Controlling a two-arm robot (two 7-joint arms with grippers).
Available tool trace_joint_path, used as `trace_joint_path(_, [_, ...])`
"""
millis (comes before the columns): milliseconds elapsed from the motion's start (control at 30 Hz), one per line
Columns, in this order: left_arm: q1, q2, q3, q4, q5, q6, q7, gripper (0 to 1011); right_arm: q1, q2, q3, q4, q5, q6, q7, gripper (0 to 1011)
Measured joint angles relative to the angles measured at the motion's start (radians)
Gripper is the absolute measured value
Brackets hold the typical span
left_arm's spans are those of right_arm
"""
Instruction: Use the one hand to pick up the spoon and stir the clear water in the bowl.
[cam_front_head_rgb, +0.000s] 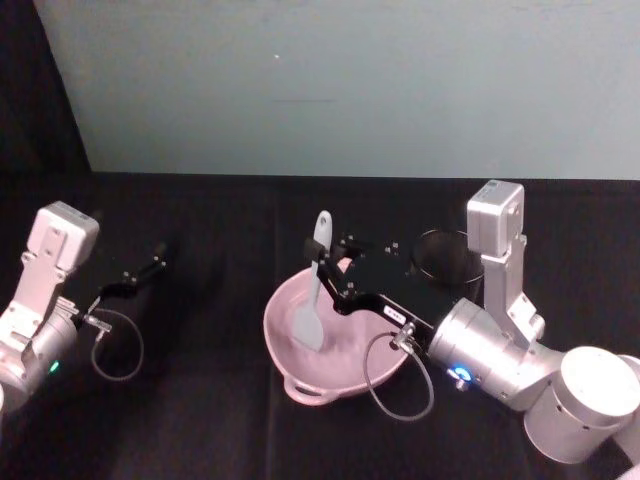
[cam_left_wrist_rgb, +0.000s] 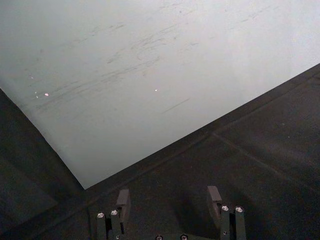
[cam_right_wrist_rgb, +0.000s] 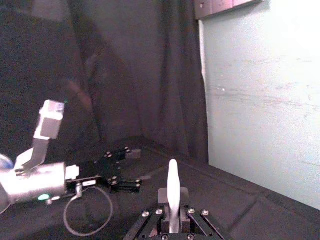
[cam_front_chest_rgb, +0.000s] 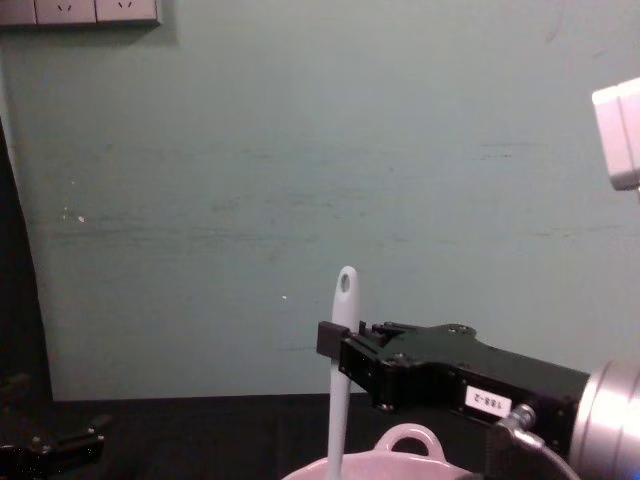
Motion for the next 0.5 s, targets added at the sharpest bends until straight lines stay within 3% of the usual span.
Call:
trace_joint_path(267, [0.0, 0.0, 0.0, 0.0, 0.0, 0.0, 0.0, 1005, 0.051, -0.033, 0.018, 0.093, 0.021, -0.005, -0.018, 112])
trace_joint_path(500, [0.0, 0.0, 0.0, 0.0, 0.0, 0.0, 0.0, 1005, 0.06, -0.024, 0.058, 0.117, 0.018, -0.022, -0.05, 112])
